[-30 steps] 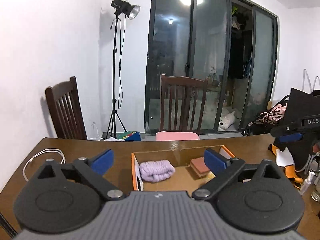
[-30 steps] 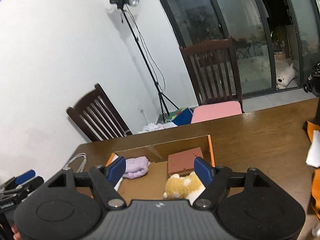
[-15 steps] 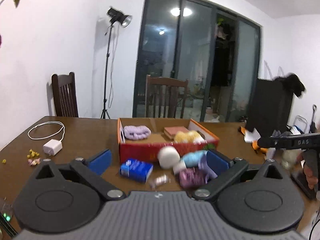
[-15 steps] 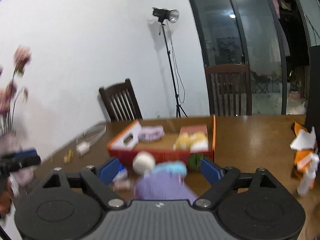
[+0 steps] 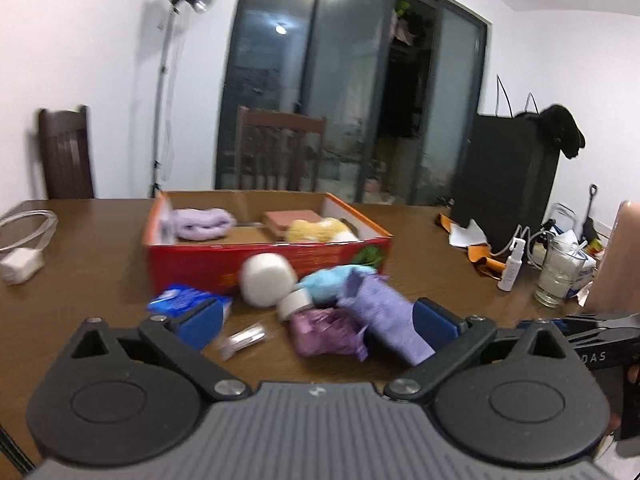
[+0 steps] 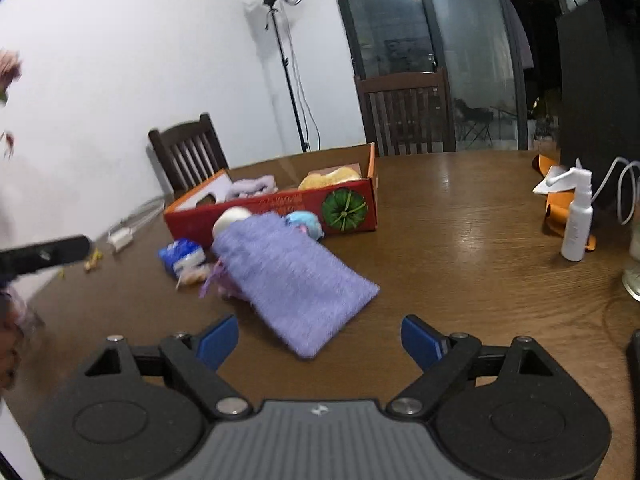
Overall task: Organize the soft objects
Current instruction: 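Move both grippers back over the table toward the purple mesh bag, then close both grippers on the purple mesh bag and lift it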
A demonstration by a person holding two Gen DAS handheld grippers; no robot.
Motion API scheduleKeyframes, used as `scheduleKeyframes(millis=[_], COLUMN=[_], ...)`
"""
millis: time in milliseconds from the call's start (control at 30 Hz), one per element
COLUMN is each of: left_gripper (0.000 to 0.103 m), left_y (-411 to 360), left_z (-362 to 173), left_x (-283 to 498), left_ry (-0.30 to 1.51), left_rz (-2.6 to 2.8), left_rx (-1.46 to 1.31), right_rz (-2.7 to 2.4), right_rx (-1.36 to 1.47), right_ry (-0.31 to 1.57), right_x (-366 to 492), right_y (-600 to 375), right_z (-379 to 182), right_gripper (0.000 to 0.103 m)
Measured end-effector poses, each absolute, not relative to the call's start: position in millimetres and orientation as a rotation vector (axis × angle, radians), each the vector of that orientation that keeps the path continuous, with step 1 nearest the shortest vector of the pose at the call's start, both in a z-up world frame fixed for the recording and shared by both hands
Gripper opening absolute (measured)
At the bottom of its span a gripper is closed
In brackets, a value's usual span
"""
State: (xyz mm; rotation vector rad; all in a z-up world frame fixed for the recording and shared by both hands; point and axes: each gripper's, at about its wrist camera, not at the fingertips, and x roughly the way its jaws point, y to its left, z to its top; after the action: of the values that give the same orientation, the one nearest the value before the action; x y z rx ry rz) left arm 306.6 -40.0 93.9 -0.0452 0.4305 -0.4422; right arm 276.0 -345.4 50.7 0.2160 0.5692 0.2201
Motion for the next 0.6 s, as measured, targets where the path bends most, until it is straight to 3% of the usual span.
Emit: scheduleKeyframes(millis=[100, 167, 267, 333, 400, 533, 600], left_gripper=[0.100, 0.092, 0.068, 0.036, 0.025, 0.015, 0.014], left_y=[-64, -76, -88, -93, -92, -98, -101], left_z=[87, 81, 69, 61, 54, 52, 50], left_x=[342, 364, 389, 403, 411, 404, 401], left_ry=[0.470, 0.514, 0.587, 0.654, 0.704, 0.686, 0.681], left_rz=[-0.479, -0.476, -0.470, -0.472, -0.497, -0.494, -0.496], left_rx=[-0.100, -0.139, -0.168, -0.180, -0.212, -0.170, -0.142], right_rz=[0.152, 0.140, 0.170, 0.142, 0.116, 0.143, 0.135], right_rx=[0.303, 0.370, 0.468, 0.481, 0.440, 0.332, 0.270], right_ry=[0.530, 0.529, 0.551, 0.583, 0.609, 0.654, 0.676], right_x=[299, 319, 348, 363, 373, 381, 384], right_y=[-359, -369, -380, -379, -371, -349, -339], right_z=[45, 41, 30, 21, 13, 5, 3], right_gripper=[0.086, 0.086, 0.083, 0.078, 0.072, 0.056, 0.041])
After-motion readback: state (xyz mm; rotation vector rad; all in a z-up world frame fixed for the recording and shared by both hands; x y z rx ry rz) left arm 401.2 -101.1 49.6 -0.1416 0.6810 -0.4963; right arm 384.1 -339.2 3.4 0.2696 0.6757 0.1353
